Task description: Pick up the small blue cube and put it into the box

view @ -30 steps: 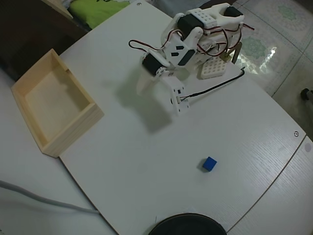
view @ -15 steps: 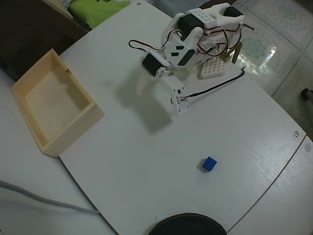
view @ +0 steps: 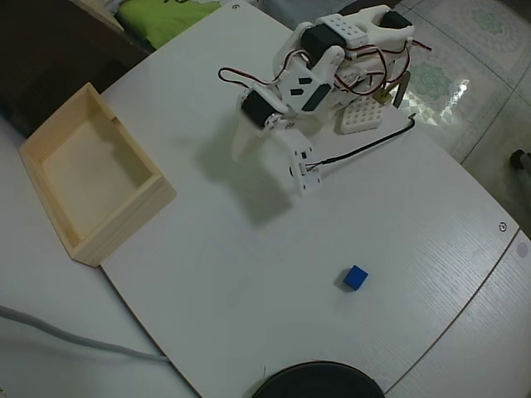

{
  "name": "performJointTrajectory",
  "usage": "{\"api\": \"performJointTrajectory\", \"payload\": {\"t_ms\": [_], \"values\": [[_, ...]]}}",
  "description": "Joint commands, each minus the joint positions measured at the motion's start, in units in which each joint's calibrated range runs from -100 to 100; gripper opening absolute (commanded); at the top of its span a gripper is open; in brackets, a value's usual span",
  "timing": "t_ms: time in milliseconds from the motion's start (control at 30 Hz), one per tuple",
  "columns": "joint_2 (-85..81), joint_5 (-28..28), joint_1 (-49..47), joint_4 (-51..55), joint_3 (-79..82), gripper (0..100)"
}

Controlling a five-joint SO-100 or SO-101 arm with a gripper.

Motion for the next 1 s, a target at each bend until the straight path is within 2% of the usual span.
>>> {"api": "performJointTrajectory", "payload": {"t_ms": [0, 967], "values": [[-0.3, 0.0, 0.2, -1.0, 0.2, 1], [-0.3, 0.2, -0.8, -0.5, -0.9, 1]]}}
